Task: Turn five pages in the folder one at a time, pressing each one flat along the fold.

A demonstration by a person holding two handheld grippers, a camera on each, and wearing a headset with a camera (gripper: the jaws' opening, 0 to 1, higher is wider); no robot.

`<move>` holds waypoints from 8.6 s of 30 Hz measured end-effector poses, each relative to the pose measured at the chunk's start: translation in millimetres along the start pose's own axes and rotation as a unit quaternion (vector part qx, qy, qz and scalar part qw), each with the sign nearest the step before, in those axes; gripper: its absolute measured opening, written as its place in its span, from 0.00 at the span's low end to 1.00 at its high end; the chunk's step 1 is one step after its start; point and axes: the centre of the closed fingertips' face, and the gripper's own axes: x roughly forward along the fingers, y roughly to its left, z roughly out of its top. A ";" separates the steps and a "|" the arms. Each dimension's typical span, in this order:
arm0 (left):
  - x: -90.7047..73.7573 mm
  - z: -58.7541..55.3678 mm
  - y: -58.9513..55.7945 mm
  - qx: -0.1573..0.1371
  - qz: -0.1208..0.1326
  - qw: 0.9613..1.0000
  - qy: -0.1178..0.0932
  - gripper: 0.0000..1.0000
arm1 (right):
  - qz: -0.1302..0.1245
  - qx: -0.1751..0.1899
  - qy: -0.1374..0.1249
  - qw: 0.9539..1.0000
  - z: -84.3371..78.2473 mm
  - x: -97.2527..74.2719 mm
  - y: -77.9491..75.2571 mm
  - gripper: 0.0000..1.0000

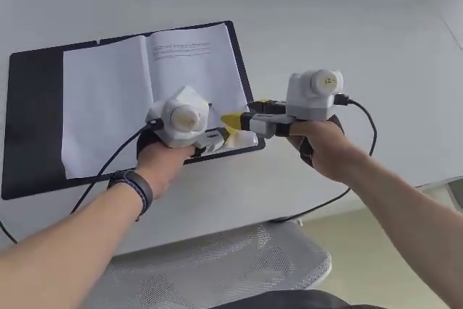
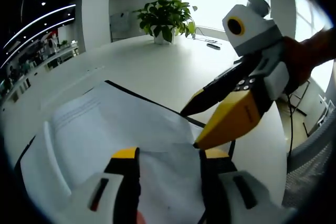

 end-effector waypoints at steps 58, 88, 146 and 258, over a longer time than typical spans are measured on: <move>-6.1 4.5 0.4 -0.036 -0.020 0.999 -0.001 0.53 | 0.007 0.092 -0.024 0.995 9.7 4.8 -27.9 0.00; -100.2 8.5 45.5 -0.050 0.026 0.997 -0.046 0.66 | 0.025 0.071 -0.067 0.995 54.3 -7.2 20.0 0.00; -274.0 -67.8 115.8 -0.113 0.154 0.979 -0.074 0.71 | 0.186 -0.008 -0.032 0.982 80.1 126.5 234.3 0.00; -202.0 -148.1 126.4 -0.124 0.132 0.982 0.043 0.27 | 0.130 0.021 0.044 0.990 60.0 155.9 145.0 0.11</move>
